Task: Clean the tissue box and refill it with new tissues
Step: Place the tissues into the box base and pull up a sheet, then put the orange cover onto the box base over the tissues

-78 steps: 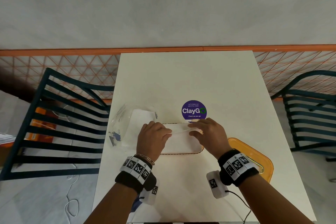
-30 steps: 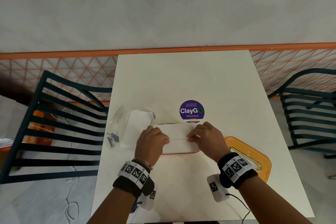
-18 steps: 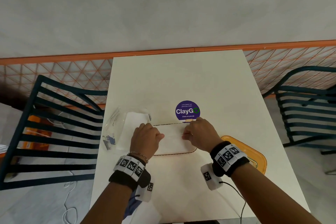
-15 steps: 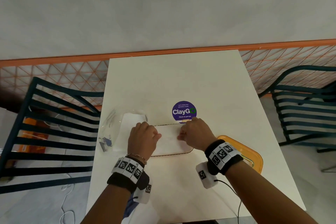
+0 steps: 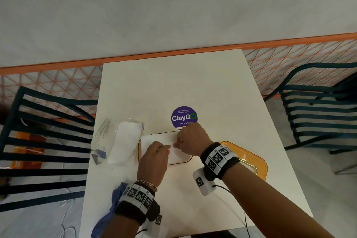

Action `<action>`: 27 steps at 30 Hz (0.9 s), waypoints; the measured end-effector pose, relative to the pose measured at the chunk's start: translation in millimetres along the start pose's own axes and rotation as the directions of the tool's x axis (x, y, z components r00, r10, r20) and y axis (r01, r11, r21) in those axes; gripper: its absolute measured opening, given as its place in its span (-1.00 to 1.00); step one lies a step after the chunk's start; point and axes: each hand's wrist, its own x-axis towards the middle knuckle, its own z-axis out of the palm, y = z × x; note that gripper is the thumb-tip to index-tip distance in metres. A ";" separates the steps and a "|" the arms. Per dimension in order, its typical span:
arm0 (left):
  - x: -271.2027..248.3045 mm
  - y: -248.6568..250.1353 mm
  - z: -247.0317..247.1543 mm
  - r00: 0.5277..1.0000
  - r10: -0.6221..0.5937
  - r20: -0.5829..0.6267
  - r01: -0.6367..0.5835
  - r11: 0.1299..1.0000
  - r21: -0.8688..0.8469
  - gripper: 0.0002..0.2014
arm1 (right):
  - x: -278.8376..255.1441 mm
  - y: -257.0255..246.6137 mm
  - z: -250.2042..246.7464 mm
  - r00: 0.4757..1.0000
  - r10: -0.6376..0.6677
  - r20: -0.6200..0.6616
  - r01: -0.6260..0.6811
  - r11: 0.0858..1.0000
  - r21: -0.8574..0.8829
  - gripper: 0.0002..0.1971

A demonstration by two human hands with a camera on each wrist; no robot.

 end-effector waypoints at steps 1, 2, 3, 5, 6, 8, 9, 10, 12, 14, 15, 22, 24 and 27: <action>0.5 -0.3 0.9 1.000 0.003 -0.017 -0.002 1.000 0.014 -0.81 | -0.1 0.5 -0.7 1.000 0.000 0.008 0.000 1.000 0.001 -0.59; 0.7 -0.5 1.9 1.000 0.008 -0.029 -0.006 0.999 0.037 -0.82 | -0.3 0.8 -1.1 1.000 -0.002 0.009 0.002 1.000 -0.004 -0.59; 0.6 -0.4 3.2 0.999 0.012 -0.039 -0.010 0.998 0.064 -0.83 | -0.5 1.3 -1.4 1.000 -0.007 0.008 0.007 1.000 -0.010 -0.58; 0.2 -0.5 5.3 0.998 -0.005 -0.067 0.011 0.996 0.094 -0.89 | -1.6 2.7 -1.3 1.000 -0.018 0.002 0.018 1.000 -0.008 -0.58; -0.1 0.2 5.9 0.996 -0.017 -0.086 0.025 0.995 0.098 -0.89 | -2.3 3.2 -1.4 1.000 -0.019 0.002 0.019 1.000 0.002 -0.58; -0.3 2.1 8.1 0.995 -0.025 -0.095 0.038 0.990 0.137 -0.80 | -3.5 5.1 -1.4 1.000 -0.023 -0.017 0.024 0.999 0.043 -0.60; 0.0 3.6 8.1 0.996 -0.023 -0.082 0.037 0.985 0.168 -0.74 | -5.1 7.4 -1.8 0.999 -0.019 -0.038 0.023 0.996 0.088 -0.61; 0.0 4.8 8.3 0.997 -0.024 -0.071 0.037 0.980 0.194 -0.70 | -8.4 11.0 -2.9 0.998 0.001 -0.066 0.009 0.988 0.157 -0.60; -0.3 6.2 9.2 0.997 -0.032 -0.073 0.047 0.977 0.208 -0.67 | -21.3 26.6 -3.5 0.987 0.101 -0.125 -0.055 0.943 0.328 -0.47; -1.4 7.9 9.9 0.996 -0.043 -0.079 0.058 0.979 0.198 -0.66 | -45.0 53.4 1.0 0.957 0.249 -0.146 -0.160 0.879 0.448 -0.28; -1.9 9.2 10.6 0.995 -0.051 -0.081 0.066 0.979 0.192 -0.66 | -59.8 69.7 6.0 0.940 0.318 -0.120 -0.236 0.865 0.443 -0.16; -4.6 19.0 12.3 0.989 -0.139 -0.057 0.146 0.979 0.145 -0.84 | -156.8 140.7 73.9 0.806 0.514 0.294 -0.540 0.842 0.010 0.57; -5.5 21.9 11.2 0.988 -0.153 -0.036 0.157 0.976 0.149 -0.82 | -164.9 142.8 83.1 0.816 0.507 0.278 -0.524 0.852 -0.015 0.57; -6.3 24.2 10.0 0.987 -0.163 -0.018 0.163 0.972 0.168 -0.81 | -165.2 140.2 82.4 0.826 0.502 0.257 -0.510 0.859 -0.038 0.48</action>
